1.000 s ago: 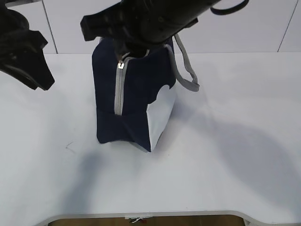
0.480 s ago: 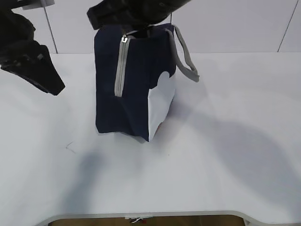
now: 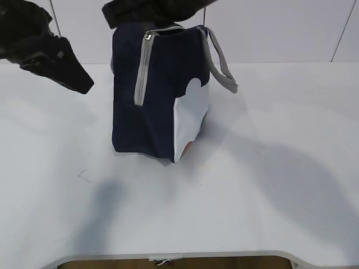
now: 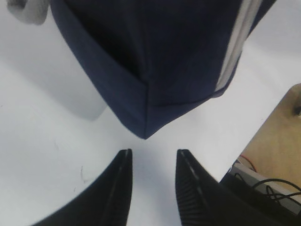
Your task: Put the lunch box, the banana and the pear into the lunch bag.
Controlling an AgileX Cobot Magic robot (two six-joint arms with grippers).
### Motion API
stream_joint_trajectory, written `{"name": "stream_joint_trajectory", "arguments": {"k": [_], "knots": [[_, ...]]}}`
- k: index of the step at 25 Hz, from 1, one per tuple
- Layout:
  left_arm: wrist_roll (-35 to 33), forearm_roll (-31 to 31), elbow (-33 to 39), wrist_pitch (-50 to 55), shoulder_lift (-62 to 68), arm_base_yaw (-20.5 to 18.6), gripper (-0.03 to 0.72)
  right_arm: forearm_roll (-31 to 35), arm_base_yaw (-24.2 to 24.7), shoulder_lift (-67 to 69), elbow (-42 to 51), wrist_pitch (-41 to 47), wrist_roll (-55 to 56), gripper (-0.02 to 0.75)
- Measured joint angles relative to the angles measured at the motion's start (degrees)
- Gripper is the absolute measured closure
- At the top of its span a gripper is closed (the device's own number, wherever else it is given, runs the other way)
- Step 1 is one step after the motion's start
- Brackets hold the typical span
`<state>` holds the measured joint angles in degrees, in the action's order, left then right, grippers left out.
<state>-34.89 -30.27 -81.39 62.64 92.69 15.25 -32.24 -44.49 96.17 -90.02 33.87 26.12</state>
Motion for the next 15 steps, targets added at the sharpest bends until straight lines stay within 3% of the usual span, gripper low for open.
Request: {"name": "stream_joint_trajectory", "arguments": {"k": [5,15], "knots": [[-3.9,-4.6,0.0,-2.6,0.0,0.0,0.445,0.3,0.0,0.0,0.0,-1.4,1.8,0.725],[-6.8,-6.0,0.0,-8.2,0.3,0.0,0.423,0.4,0.0,0.0,0.0,-2.8,4.8,0.726]]}}
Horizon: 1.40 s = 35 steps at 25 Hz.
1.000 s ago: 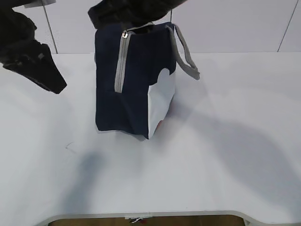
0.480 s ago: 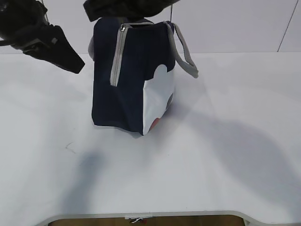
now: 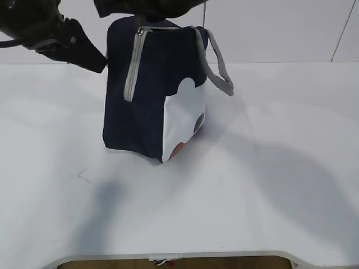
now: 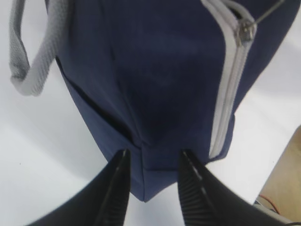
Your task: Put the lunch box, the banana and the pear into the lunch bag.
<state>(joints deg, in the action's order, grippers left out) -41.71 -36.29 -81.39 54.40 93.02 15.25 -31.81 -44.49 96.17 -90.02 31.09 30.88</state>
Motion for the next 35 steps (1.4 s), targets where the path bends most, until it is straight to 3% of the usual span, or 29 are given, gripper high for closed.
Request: {"name": "stream_joint_trajectory", "arguments": {"k": [6,18,21,24,26,35], "knots": [[-2.4,-3.2,0.0,-0.6,1.4,0.0,0.331,0.0,0.0,0.0,0.0,-0.1,0.7,0.725],[-6.2,-7.8,0.0,-3.1,5.5,0.0,0.327,0.0,0.0,0.0,0.0,-0.2,1.6,0.725],[-7.6,-9.3,0.0,-3.1,5.8,0.0,0.419,0.0,0.0,0.0,0.0,-0.4,1.7,0.725],[-8.2,-9.5,0.0,-2.8,5.8,0.0,0.610,0.0,0.0,0.0,0.0,-0.4,1.8,0.725],[-8.3,-9.3,0.0,-2.0,5.8,0.0,0.674,0.1,0.0,0.1,0.0,-0.4,2.0,0.725],[-8.4,-3.4,0.0,1.4,3.1,0.0,0.690,-1.4,0.0,0.2,0.0,-1.7,3.3,0.725]]}}
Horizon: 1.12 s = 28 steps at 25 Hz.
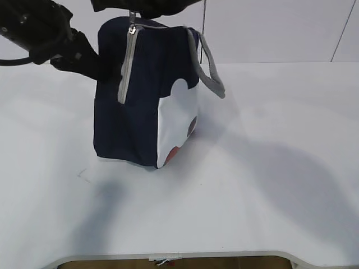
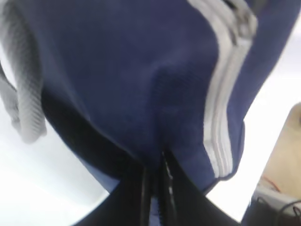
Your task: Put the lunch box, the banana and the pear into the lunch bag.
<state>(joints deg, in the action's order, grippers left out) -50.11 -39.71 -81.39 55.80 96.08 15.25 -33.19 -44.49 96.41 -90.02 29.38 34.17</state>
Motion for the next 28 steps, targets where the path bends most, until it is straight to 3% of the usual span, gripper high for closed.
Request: {"name": "stream_joint_trajectory", "arguments": {"k": [6,28], "knots": [[0.0,1.9,0.0,3.4,-1.7,0.0,0.692,-3.2,1.1,0.0,0.0,-1.1,2.7,0.725],[0.0,5.4,0.0,10.6,-5.1,0.3,0.693,-3.6,11.0,2.6,-0.1,-3.7,3.4,0.725]]}}
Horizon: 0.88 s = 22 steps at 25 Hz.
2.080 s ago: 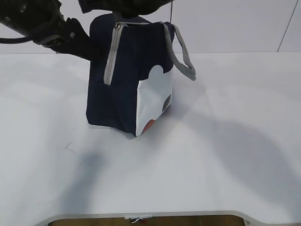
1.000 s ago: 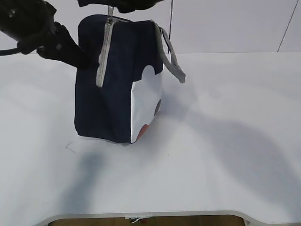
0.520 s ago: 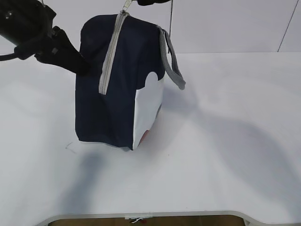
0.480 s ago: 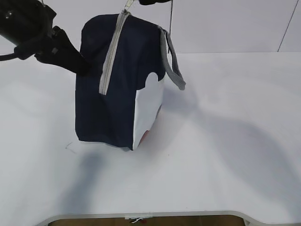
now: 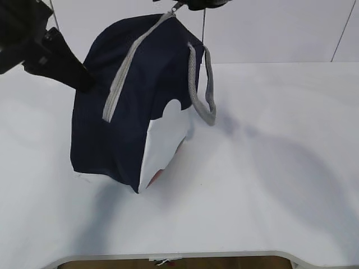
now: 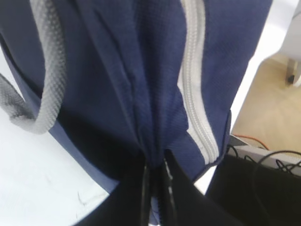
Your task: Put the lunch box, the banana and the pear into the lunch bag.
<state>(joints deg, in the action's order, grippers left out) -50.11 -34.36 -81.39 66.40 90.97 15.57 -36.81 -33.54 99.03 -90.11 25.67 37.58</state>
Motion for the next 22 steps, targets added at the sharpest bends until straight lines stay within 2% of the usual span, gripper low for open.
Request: {"name": "stream_joint_trajectory", "arguments": {"k": [5,13,22], "knots": [[0.0,1.5,0.0,1.7,-0.2,0.0,0.693,-1.6,0.9,2.3,0.0,-0.7,0.0,0.725],[0.4,3.1,0.0,2.1,-0.2,0.0,0.693,-1.7,5.0,4.8,-0.1,-1.9,2.1,0.725],[2.3,4.8,0.0,2.7,-0.2,-0.3,0.694,-1.7,6.0,8.9,-0.2,-2.7,3.8,0.725]]}}
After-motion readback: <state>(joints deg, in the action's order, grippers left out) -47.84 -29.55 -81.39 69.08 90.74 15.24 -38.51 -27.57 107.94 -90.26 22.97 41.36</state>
